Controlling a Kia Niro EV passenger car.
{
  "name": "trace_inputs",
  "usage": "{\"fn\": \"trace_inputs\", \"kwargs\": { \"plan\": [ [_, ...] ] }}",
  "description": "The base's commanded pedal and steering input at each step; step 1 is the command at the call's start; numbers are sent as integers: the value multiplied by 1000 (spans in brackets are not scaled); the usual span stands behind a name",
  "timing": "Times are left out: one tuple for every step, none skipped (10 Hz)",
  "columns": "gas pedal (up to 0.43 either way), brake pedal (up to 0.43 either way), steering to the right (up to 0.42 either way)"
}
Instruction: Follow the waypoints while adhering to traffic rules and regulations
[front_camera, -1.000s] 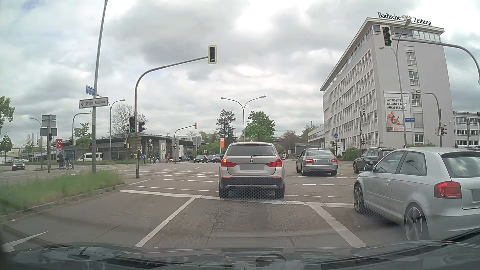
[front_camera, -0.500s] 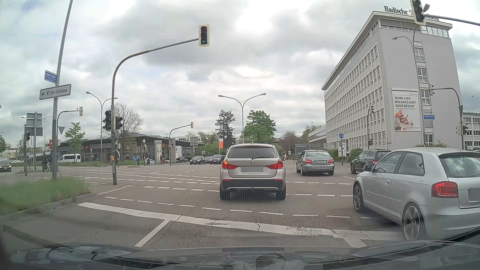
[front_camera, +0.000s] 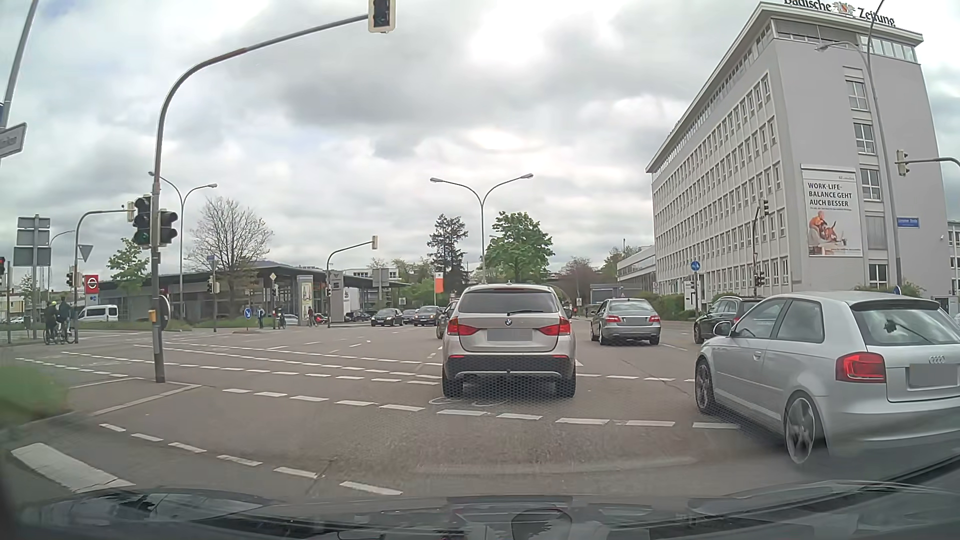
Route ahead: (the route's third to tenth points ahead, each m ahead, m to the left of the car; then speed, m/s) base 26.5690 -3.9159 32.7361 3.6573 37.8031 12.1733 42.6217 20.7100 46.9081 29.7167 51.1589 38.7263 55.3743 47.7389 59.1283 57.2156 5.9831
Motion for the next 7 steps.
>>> {"fn": "trace_inputs", "kwargs": {
  "plan": [
    [59, 0, 9],
    [79, 0, 8],
    [87, 0, 8],
    [87, 0, 7],
    [87, 0, 7],
    [118, 0, 7],
    [118, 0, 6]
  ]
}}
